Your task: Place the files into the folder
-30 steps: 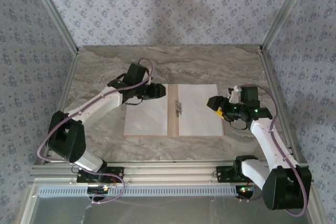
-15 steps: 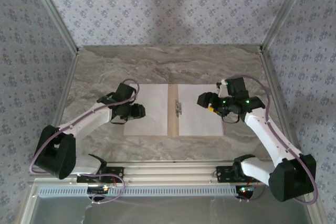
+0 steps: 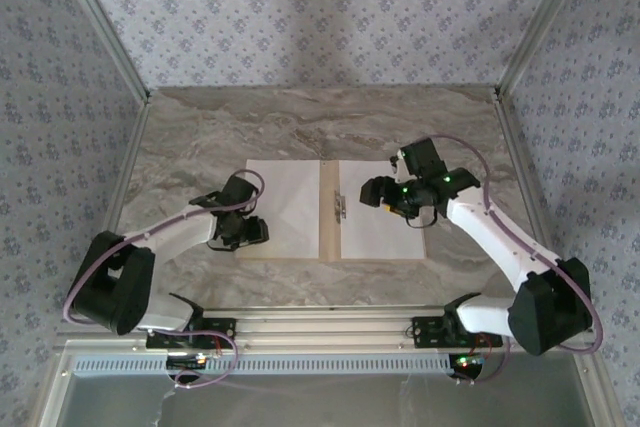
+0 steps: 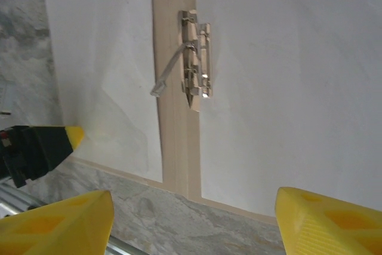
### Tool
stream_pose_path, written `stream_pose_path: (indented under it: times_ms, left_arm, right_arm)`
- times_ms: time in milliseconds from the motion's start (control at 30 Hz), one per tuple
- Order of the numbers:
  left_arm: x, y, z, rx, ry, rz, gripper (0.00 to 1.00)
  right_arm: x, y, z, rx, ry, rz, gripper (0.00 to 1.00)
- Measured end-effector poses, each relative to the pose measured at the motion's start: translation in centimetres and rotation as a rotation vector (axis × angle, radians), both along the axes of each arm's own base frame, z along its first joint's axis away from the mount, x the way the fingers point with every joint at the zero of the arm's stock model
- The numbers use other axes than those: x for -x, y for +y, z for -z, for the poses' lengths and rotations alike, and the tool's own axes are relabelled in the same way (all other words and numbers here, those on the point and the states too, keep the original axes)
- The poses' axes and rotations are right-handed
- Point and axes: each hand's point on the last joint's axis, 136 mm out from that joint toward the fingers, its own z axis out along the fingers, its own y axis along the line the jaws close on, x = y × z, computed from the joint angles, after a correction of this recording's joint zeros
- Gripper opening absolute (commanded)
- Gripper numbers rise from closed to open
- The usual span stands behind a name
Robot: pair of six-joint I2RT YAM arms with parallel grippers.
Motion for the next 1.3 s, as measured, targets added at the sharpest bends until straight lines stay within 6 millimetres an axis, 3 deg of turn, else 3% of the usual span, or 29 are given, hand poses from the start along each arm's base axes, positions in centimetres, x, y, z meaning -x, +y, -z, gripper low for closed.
stream_pose_path:
  times_ms: [500,733,1300]
  left_arm:
    - [-1.7,-3.6,-0.2,0.037,-0.053,0.062,0.43]
    - [-2.0,-5.4,-0.2,0.047,-0.057,0.088,0.43]
    - [-2.2,-5.6,-0.2,0.044,-0.057,0.085,0.43]
  right_arm:
    - [-2.6,1.0,1.3,0.181,0.031,-0.03,0.71]
    - [-4.5,2.1,2.4,0.25,0.043,-0.064,0.64]
    - [-6.6,3.5,4.8,0.369,0.093,-0.106,0.45]
